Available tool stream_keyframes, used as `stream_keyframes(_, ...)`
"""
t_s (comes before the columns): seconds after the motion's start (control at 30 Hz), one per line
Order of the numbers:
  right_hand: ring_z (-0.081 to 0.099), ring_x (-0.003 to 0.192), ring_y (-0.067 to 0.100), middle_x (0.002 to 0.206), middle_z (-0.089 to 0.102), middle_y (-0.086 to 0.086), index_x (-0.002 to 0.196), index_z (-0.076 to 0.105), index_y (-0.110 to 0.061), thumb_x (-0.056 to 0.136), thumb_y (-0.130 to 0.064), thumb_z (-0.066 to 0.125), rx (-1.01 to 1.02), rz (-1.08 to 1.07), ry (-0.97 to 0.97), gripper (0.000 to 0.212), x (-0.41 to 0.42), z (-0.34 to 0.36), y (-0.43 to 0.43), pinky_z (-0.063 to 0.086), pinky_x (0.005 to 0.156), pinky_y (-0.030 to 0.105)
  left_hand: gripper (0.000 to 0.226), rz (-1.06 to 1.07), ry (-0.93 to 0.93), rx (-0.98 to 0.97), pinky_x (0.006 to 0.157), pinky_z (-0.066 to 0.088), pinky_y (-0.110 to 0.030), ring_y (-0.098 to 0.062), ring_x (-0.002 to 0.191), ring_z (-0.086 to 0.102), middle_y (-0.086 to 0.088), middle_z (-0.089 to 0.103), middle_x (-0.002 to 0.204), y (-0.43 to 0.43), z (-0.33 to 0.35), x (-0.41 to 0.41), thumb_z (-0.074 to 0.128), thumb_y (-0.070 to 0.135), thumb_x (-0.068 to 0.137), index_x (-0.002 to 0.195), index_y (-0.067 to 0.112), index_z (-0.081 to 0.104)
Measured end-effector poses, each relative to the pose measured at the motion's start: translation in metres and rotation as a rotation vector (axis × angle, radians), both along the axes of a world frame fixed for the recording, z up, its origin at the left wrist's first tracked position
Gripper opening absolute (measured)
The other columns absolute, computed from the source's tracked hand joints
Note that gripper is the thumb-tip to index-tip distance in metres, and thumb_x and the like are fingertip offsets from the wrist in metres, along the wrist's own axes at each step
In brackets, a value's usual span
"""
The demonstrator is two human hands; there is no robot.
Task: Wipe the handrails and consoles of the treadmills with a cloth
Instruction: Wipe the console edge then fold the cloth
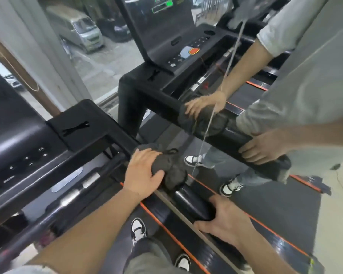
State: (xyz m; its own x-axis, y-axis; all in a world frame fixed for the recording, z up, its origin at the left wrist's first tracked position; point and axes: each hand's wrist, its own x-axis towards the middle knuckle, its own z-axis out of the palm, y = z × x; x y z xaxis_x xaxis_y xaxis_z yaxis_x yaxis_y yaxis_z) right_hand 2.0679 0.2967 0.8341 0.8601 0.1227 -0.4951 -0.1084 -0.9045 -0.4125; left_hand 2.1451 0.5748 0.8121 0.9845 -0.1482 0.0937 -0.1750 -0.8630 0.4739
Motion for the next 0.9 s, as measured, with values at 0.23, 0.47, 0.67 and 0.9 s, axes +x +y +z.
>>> stream_keyframes(0.23,0.066,0.102,0.013,0.104,0.064,-0.009,0.103,0.060,-0.030,0.055,-0.068,0.069,-0.070,0.005,-0.068,0.062,-0.023,-0.010,-0.024,0.050,0.075,0.028,0.072,-0.444,-0.093,-0.033,0.124,0.024,-0.055,-0.021,0.147,0.040,0.004,0.057,0.145,-0.070,-0.012,-0.092,0.070,0.036,0.065,0.136,0.024,0.061)
stream_keyframes(0.47,0.063,0.091,0.006,0.096,0.061,-0.015,0.108,0.065,-0.038,0.055,-0.068,0.066,-0.043,-0.097,-0.164,0.061,-0.038,-0.005,-0.021,0.044,0.069,0.024,0.063,-0.100,-0.016,0.053,0.126,0.015,-0.037,-0.025,0.136,0.051,0.000,0.066,0.133,-0.023,0.002,-0.017,0.054,0.048,0.074,0.131,0.024,0.065)
stream_keyframes(0.67,0.064,0.104,0.010,0.103,0.062,-0.013,0.106,0.059,-0.034,0.058,-0.064,0.064,-0.063,-0.105,-0.199,0.057,-0.045,-0.009,-0.015,0.047,0.073,0.025,0.063,-0.144,-0.120,-0.020,0.123,0.023,-0.057,-0.027,0.139,0.047,0.001,0.063,0.135,-0.097,-0.013,-0.092,0.068,0.056,0.076,0.128,0.020,0.066)
stream_keyframes(0.9,0.053,0.135,0.016,0.147,0.055,-0.005,0.158,0.029,-0.024,0.055,-0.071,0.080,0.099,-0.082,0.000,0.124,-0.019,-0.006,-0.023,0.043,0.103,0.024,0.067,-0.331,-0.123,0.191,0.127,0.012,-0.044,-0.024,0.144,0.044,0.001,0.058,0.144,-0.008,-0.015,-0.023,0.061,0.053,0.079,0.140,0.026,0.056)
